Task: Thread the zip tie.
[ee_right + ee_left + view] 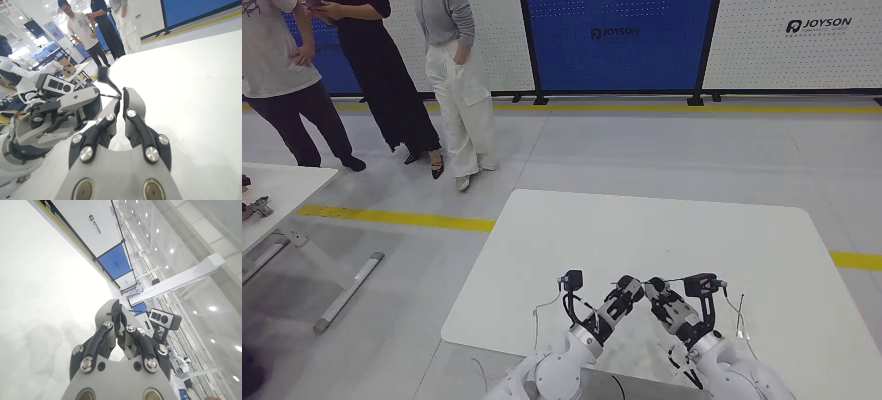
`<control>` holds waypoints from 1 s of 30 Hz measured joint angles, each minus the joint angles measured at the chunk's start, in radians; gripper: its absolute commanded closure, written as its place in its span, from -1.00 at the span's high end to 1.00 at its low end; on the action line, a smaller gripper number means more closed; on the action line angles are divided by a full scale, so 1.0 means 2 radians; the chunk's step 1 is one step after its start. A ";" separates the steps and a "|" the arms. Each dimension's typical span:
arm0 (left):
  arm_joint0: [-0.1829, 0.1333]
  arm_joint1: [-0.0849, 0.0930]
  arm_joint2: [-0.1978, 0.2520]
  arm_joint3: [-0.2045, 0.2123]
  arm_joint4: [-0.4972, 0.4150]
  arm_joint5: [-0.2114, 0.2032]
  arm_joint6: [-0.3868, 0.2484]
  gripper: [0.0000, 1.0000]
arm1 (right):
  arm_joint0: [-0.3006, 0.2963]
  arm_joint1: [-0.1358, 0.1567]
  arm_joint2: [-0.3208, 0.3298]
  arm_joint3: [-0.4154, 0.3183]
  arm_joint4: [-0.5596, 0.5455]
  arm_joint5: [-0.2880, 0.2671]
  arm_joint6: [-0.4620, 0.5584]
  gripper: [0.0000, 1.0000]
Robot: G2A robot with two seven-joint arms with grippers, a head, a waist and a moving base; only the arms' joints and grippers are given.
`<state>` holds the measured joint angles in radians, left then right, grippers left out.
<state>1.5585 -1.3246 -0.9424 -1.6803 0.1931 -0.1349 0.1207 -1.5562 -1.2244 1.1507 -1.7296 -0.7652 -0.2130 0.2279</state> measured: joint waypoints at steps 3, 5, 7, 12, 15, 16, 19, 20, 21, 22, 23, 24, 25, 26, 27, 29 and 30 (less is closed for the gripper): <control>-0.001 0.000 0.001 0.002 -0.001 0.000 0.001 -1.00 | 0.000 0.000 0.000 0.000 -0.001 0.000 -0.001 -1.00; -0.002 -0.001 0.001 0.003 -0.002 0.000 0.002 -1.00 | 0.000 0.000 0.000 0.000 -0.002 0.000 -0.001 -1.00; -0.003 -0.001 0.002 0.003 -0.002 0.000 0.003 -1.00 | 0.000 0.000 0.000 0.000 -0.003 0.000 0.000 -1.00; -0.003 -0.001 0.005 0.003 0.000 -0.004 0.005 -1.00 | 0.001 0.001 -0.001 0.002 -0.006 -0.001 0.006 -1.00; -0.002 -0.002 0.007 0.002 0.002 -0.006 0.006 -1.00 | 0.003 0.001 -0.004 0.004 -0.008 -0.001 0.010 -1.00; -0.001 -0.002 0.008 0.002 0.003 -0.007 0.007 -1.00 | 0.004 0.000 -0.005 0.005 -0.009 -0.001 0.011 -1.00; 0.000 -0.002 0.009 0.001 0.005 -0.010 0.008 -1.00 | 0.006 0.000 -0.007 0.007 -0.009 0.000 0.014 -1.00; 0.000 -0.002 0.009 0.001 0.005 -0.010 0.008 -1.00 | 0.006 0.000 -0.007 0.008 -0.010 0.000 0.016 -1.00; 0.001 -0.001 0.009 0.000 0.006 -0.011 0.008 -1.00 | 0.007 0.000 -0.008 0.008 -0.010 0.000 0.017 -1.00; 0.002 -0.001 0.009 -0.001 0.006 -0.012 0.008 -1.00 | 0.007 0.000 -0.008 0.009 -0.010 0.001 0.019 -1.00; 0.003 -0.001 0.008 -0.002 0.006 -0.013 0.008 -1.00 | 0.008 0.000 -0.009 0.009 -0.010 0.001 0.020 -1.00; 0.004 -0.001 0.008 -0.002 0.007 -0.014 0.008 -1.00 | 0.008 0.000 -0.009 0.010 -0.010 0.002 0.021 -1.00; 0.004 -0.001 0.008 -0.003 0.007 -0.015 0.007 -1.00 | 0.009 0.000 -0.009 0.010 -0.010 0.002 0.022 -1.00; 0.005 0.000 0.008 -0.004 0.008 -0.016 0.007 -1.00 | 0.009 0.000 -0.010 0.010 -0.010 0.003 0.023 -1.00; 0.005 0.000 0.007 -0.004 0.008 -0.016 0.007 -1.00 | 0.010 0.000 -0.010 0.011 -0.011 0.003 0.024 -1.00; 0.006 0.000 0.007 -0.005 0.008 -0.017 0.007 -1.00 | 0.010 0.000 -0.011 0.011 -0.011 0.004 0.025 -1.00; 0.006 0.000 0.007 -0.006 0.008 -0.017 0.006 -1.00 | 0.011 0.000 -0.011 0.011 -0.012 0.004 0.025 -1.00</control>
<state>1.5704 -1.3247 -0.9287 -1.6919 0.2093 -0.1695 0.1336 -1.5351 -1.2240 1.1294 -1.7066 -0.7882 -0.2040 0.2789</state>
